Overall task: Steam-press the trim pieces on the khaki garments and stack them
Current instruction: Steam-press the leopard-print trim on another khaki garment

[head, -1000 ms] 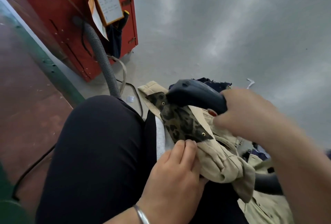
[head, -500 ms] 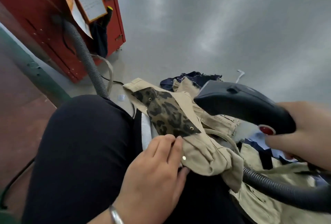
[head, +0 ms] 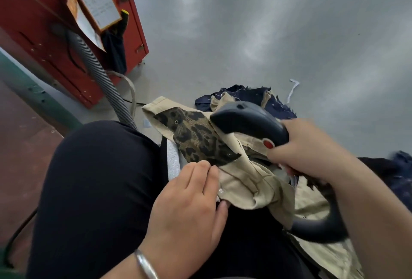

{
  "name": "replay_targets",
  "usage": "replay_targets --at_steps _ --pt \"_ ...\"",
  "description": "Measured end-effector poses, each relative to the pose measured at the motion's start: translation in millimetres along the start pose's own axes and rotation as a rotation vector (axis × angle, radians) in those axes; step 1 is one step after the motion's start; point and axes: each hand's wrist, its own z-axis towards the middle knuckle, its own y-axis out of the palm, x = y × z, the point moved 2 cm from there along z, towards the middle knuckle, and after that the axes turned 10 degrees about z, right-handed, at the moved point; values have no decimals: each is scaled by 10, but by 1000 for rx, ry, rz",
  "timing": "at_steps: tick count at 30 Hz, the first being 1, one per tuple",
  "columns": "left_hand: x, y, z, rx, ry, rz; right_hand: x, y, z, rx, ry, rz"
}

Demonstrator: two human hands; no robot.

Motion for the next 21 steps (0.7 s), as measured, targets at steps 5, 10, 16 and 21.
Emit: replay_targets --at_steps 5,10,16,21 --pt "-21 -27 -8 -24 -3 -33 3 -180 99 125 -14 75" --pt "-27 -24 -19 -42 -9 -70 150 -384 -516 33 -54 -22" --pt "-16 -57 -1 -66 5 -75 265 -96 -649 -41 40 -179" --pt "-31 -191 61 -119 19 -86 182 -40 -235 137 19 -176"
